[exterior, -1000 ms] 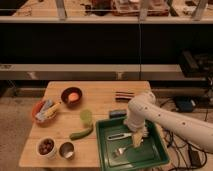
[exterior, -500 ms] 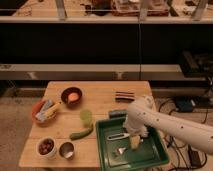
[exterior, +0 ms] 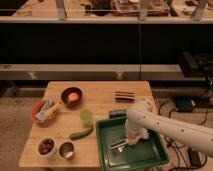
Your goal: Wipe tray with brush
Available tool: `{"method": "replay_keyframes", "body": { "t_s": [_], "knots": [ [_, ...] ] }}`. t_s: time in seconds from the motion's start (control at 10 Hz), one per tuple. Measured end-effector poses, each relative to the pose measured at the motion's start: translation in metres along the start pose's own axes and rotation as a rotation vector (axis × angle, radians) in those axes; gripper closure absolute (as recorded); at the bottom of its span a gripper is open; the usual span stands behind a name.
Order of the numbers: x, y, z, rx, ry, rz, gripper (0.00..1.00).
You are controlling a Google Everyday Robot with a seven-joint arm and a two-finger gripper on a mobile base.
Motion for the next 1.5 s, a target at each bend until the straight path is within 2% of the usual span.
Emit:
{"method": "replay_keyframes", "body": {
  "t_s": [0.1,0.3,0.4,0.6,0.8,1.0,1.1,1.2,1.3,1.4,1.5],
  "knots": [
    [0.000,0.000,0.000,0.000,0.000,0.000,0.98],
    [0.000,0.000,-0.001,0.002,-0.001,-0.002,0.99],
    [-0.001,-0.003,-0.004,0.018,-0.013,-0.002,0.99],
    [0.001,-0.002,-0.023,0.035,-0.068,0.005,0.99],
    [-0.003,-0.005,-0.060,0.067,-0.163,-0.004,0.99],
    [-0.014,-0.008,-0.097,0.091,-0.298,-0.045,0.99],
    [-0.027,-0.012,-0.111,0.095,-0.388,-0.081,0.99],
    [-0.037,-0.015,-0.117,0.093,-0.435,-0.105,0.99],
    [-0.051,-0.019,-0.120,0.067,-0.449,-0.120,0.99],
    [-0.054,-0.020,-0.118,0.050,-0.425,-0.120,0.99],
    [-0.056,-0.020,-0.112,0.021,-0.379,-0.118,0.99]
  ]
}}
